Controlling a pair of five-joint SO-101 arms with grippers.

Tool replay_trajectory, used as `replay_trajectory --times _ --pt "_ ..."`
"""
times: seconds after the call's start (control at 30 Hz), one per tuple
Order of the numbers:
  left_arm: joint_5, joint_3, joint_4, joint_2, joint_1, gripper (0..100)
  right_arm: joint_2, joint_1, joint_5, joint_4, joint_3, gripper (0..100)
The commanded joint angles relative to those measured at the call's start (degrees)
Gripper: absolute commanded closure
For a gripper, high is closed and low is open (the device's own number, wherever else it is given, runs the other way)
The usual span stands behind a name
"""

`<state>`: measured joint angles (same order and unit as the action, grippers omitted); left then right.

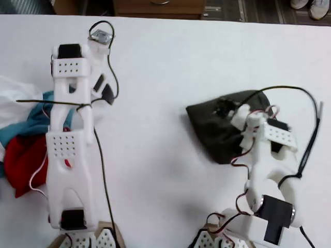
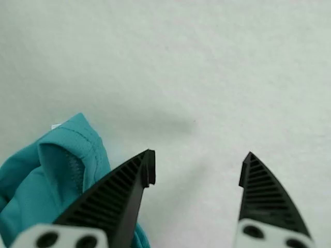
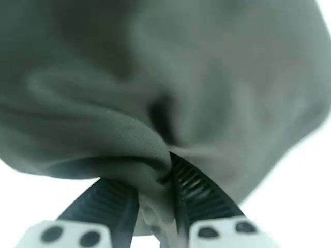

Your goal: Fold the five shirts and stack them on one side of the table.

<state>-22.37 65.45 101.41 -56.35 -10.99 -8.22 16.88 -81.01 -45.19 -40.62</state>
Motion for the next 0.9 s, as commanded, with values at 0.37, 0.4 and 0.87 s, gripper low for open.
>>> replay_trajectory --times 0.37,0.4,0.87 --pt "0.0 -0.22 1.14 5.36 -0.26 71 -0.48 9.45 -0.88 0.13 7.91 97.8" --pt "0.0 -0.22 1.14 5.36 -0.44 71 -0.48 8.48 -0.88 0.04 7.3 97.8" --pt "-0.35 -7.96 1.14 5.45 3.78 71 -0.92 0.4 4.04 -0.04 0.88 95.7"
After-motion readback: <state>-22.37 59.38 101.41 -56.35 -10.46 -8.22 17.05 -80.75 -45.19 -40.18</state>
